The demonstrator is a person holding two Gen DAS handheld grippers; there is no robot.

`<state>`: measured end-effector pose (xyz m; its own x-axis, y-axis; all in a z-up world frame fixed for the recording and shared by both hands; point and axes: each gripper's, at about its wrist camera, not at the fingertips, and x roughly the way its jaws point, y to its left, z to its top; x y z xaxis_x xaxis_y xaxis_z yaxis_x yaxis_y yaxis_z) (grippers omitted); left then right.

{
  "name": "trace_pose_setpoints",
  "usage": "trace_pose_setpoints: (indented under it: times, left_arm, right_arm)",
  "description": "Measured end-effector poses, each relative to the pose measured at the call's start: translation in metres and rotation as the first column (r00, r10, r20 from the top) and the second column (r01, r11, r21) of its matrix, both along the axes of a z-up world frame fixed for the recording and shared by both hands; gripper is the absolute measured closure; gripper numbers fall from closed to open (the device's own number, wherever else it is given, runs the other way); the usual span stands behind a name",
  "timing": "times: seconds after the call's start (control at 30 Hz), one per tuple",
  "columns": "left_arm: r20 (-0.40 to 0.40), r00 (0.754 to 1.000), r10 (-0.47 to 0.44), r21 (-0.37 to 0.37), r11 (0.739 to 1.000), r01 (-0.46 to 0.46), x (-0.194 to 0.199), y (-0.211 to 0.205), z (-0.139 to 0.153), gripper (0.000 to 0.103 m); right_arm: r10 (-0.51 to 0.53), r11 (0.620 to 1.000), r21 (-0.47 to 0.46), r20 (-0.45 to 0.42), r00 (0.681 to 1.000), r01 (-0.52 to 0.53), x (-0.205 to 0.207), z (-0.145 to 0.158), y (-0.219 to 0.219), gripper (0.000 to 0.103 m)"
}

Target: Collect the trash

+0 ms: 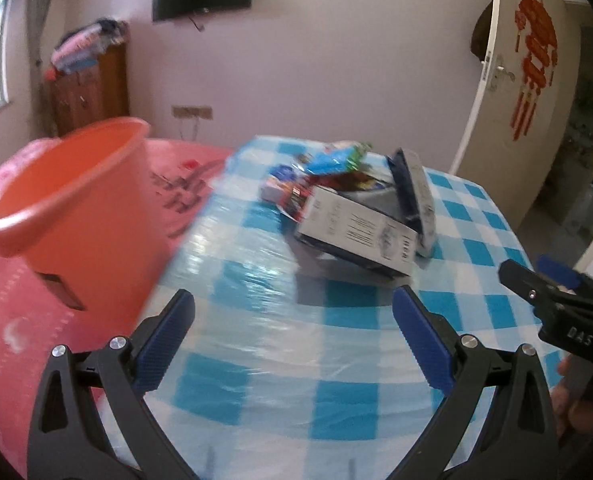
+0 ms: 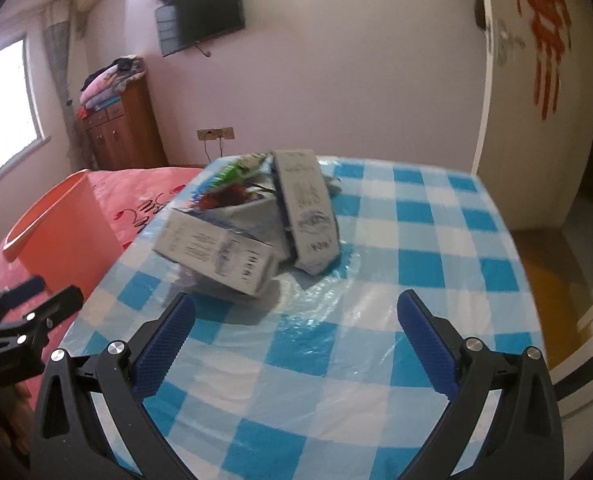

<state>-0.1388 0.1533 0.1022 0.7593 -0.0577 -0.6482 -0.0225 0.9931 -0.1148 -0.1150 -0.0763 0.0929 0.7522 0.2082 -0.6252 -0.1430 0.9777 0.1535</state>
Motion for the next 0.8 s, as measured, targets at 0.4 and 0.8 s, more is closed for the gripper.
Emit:
trace_pose_setpoints:
  times: [0.4, 0.8]
  left_arm:
    - [-0.185, 0.983, -0.009, -0.356, 0.932, -0.059, 0.088, -0.025, -0.043, 0.004]
    - [-0.285, 0.953, 0.107, -0.426, 0.876, -0.226, 0.138, -0.028, -0.062, 0.004]
  right_arm:
    - [0.049, 0.986, 0.163, -0.038, 0.998, -0.042, 0.069, -0.011, -0.035, 0.005]
    - [0.122, 0.966, 0.238, -0.078, 0.989, -0.100, 0.138, -0.031, -0.034, 0.027]
